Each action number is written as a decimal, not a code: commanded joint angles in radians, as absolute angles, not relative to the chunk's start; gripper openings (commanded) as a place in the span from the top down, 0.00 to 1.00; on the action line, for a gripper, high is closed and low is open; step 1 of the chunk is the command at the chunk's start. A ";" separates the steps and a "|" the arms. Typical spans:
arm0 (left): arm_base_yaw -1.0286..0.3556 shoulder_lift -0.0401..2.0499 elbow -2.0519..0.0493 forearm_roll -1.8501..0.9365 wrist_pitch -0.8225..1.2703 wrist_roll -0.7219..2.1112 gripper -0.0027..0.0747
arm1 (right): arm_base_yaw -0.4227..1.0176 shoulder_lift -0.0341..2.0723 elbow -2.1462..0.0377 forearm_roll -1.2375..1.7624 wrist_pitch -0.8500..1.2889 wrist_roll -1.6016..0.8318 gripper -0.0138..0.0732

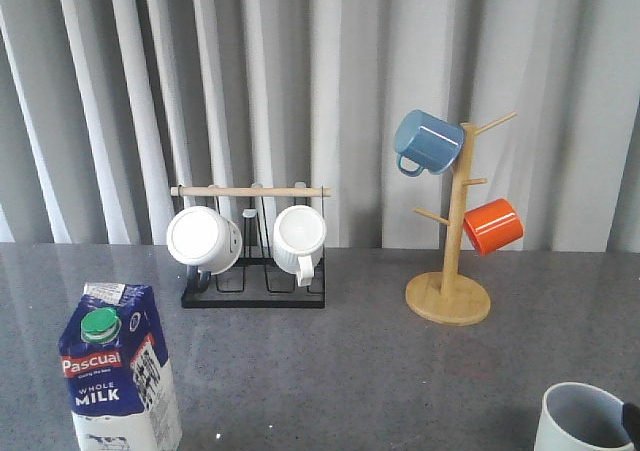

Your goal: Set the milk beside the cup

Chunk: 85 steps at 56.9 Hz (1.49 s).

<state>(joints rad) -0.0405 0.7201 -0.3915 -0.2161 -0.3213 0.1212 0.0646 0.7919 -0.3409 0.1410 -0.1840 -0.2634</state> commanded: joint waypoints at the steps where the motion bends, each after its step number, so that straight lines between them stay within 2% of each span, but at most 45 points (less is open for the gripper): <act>1: -0.043 0.722 -0.426 -0.218 -0.395 0.119 0.38 | 0.063 0.844 -0.301 0.213 -0.426 -0.310 0.30; 13: -0.043 0.722 -0.426 -0.218 -0.395 0.119 0.38 | 0.063 0.923 -0.170 0.474 -0.662 -0.444 0.30; 30: -0.043 0.722 -0.426 -0.218 -0.395 0.119 0.38 | 0.063 1.027 -0.171 0.482 -0.667 -0.470 0.30; 41: -0.043 0.722 -0.426 -0.218 -0.395 0.119 0.38 | 0.054 1.103 -0.171 0.439 -0.723 -0.470 0.30; 56: -0.043 0.722 -0.426 -0.218 -0.395 0.119 0.38 | -0.111 1.142 -0.195 0.236 -0.683 -0.381 0.30; 66: -0.043 0.722 -0.426 -0.218 -0.394 0.119 0.38 | -0.204 1.158 -0.222 0.036 -0.645 -0.234 0.30; 85: -0.043 0.722 -0.426 -0.218 -0.394 0.119 0.38 | -0.214 1.256 -0.233 -0.072 -0.713 -0.178 0.30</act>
<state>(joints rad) -0.0405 0.7201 -0.3915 -0.2165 -0.3213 0.1212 -0.2055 1.2478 -0.2045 -0.0676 -0.5990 -0.1809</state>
